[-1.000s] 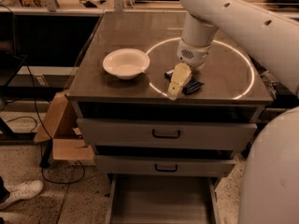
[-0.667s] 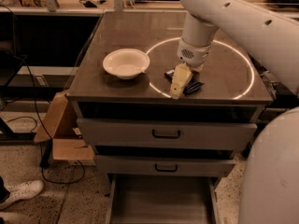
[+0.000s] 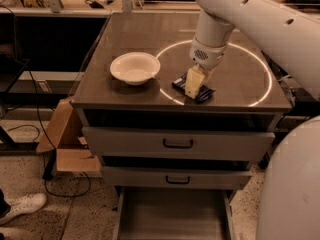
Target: Place rxbar blueberry into bottom drawer
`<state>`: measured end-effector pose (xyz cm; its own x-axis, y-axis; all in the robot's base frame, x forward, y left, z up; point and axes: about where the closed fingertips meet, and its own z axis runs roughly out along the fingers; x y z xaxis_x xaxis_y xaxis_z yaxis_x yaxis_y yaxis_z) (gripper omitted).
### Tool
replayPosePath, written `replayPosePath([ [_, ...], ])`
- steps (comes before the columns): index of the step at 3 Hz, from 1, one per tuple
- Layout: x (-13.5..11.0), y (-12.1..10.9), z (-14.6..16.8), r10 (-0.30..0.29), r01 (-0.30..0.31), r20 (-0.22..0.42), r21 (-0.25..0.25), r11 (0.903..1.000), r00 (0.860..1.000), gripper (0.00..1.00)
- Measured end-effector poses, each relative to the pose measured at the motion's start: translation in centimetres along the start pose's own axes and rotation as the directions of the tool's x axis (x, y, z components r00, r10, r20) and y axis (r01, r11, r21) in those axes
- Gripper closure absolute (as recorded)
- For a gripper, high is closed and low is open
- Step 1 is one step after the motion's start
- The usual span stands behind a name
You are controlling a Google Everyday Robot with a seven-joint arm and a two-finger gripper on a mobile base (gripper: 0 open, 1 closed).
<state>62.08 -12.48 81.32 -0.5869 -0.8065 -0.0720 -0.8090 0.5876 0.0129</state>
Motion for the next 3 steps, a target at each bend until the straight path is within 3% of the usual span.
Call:
replayPosePath([
  [1,0.00,0.00,0.00,0.000,0.000,0.000,0.000,1.0000,1.000,1.00],
  [3,-0.07,0.01,-0.89,0.000,0.000,0.000,0.000,1.0000,1.000,1.00],
])
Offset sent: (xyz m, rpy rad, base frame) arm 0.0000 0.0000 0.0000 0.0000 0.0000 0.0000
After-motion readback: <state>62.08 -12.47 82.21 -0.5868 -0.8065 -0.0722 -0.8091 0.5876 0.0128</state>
